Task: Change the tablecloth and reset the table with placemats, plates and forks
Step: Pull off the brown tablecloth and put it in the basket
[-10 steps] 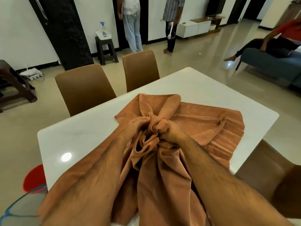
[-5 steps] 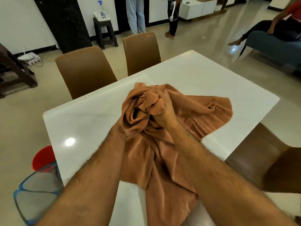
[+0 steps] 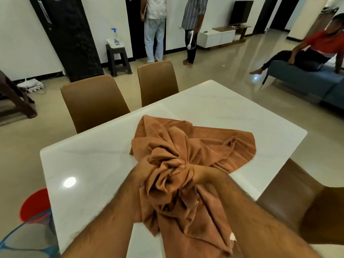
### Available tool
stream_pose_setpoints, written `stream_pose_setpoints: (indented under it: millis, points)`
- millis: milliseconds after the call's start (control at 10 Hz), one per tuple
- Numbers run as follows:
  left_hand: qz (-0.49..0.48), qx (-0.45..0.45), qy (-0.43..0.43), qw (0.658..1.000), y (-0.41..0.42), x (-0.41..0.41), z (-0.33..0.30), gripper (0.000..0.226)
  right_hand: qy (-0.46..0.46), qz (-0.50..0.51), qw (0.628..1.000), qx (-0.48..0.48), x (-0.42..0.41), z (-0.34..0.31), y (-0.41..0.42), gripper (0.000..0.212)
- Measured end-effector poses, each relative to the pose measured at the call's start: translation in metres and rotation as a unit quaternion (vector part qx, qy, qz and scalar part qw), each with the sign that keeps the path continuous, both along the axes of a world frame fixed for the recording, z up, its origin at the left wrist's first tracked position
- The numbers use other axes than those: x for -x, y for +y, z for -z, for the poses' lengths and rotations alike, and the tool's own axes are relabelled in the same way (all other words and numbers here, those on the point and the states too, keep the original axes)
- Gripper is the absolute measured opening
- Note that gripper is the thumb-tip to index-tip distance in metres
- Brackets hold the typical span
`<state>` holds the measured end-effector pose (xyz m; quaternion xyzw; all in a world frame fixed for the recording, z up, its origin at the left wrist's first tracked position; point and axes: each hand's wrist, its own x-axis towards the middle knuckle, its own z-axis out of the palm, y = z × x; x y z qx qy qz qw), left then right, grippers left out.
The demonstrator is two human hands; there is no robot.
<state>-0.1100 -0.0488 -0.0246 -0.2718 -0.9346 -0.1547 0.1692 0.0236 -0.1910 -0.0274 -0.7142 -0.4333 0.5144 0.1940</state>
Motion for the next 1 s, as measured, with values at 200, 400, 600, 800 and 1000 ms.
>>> stream_pose_setpoints:
  millis: [200,400,600,800,1000]
  points:
    - [0.37,0.169,-0.405,0.818,0.021,0.023,0.076,0.032,0.023,0.286,0.956,-0.057,-0.032,0.008,-0.022,0.057]
    - [0.709,0.324,-0.26,0.57,0.018,0.041,0.078,0.054,-0.178,0.475,0.861,0.035,-0.054,0.075,-0.021,0.101]
    - [0.678,0.301,-0.394,0.543,0.021,0.031,0.076,0.041,-0.032,0.427,0.9,-0.086,-0.043,0.074,0.021,0.082]
    - [0.662,0.261,-0.411,0.57,0.008,0.046,0.07,0.049,0.088,0.386,0.917,-0.056,-0.011,0.052,0.034,0.034]
    - [0.744,0.227,-0.176,0.604,0.013,0.073,0.078,0.086,0.154,0.274,0.949,-0.014,0.016,0.013,0.024,0.024]
